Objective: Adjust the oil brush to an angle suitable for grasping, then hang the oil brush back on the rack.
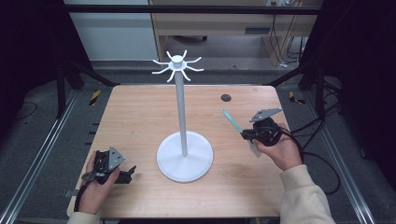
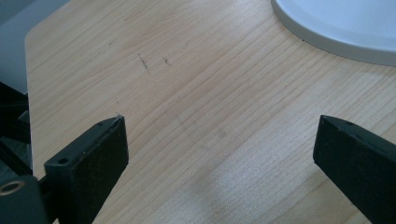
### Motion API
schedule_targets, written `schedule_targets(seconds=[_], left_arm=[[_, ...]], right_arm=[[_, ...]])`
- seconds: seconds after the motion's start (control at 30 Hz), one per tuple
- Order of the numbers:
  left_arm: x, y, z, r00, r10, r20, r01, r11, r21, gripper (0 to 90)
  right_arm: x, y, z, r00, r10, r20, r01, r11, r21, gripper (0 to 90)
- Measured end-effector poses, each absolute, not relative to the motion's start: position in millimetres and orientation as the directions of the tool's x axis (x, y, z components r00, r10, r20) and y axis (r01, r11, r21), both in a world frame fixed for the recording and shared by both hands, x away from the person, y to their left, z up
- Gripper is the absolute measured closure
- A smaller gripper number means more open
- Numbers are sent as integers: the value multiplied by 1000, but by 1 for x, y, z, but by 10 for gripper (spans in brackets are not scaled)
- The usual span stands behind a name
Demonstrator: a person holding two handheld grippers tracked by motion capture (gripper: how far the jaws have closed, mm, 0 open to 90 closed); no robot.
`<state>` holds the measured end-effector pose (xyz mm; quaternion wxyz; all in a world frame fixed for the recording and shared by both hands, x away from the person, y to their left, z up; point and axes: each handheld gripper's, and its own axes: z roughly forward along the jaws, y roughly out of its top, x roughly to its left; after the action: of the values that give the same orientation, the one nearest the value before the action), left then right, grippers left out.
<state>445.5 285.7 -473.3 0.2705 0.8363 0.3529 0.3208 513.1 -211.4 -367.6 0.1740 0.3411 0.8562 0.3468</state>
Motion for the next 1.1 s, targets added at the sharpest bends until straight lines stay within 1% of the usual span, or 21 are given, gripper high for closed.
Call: schedule_targets(seconds=[0.1,0.13,0.17,0.3,0.63,0.93,1.1], left_arm=[[445,286,-473,544,765,343,414,-601,684,28],[445,286,-473,544,765,343,414,-601,684,28],[445,285,-473,545,764,346,411,-603,683,28],[444,286,-472,541,765,349,413,-603,682,28],[444,285,-472,545,761,351,412,-608,678,28],[444,284,-473,549,759,349,412,-610,677,28],[444,285,-472,548,760,349,412,-609,678,28]], right_arm=[[515,-209,-360,-694,718,-44,446,478,757,826],[515,-209,-360,-694,718,-44,446,478,757,826],[516,-206,-357,-688,725,-30,436,446,782,826],[516,-201,-356,-681,732,-10,415,397,818,826],[515,-199,-361,-670,743,-3,416,378,827,825],[510,-198,-357,-670,743,-5,402,368,839,825],[507,-198,-353,-668,744,6,390,344,854,825]])
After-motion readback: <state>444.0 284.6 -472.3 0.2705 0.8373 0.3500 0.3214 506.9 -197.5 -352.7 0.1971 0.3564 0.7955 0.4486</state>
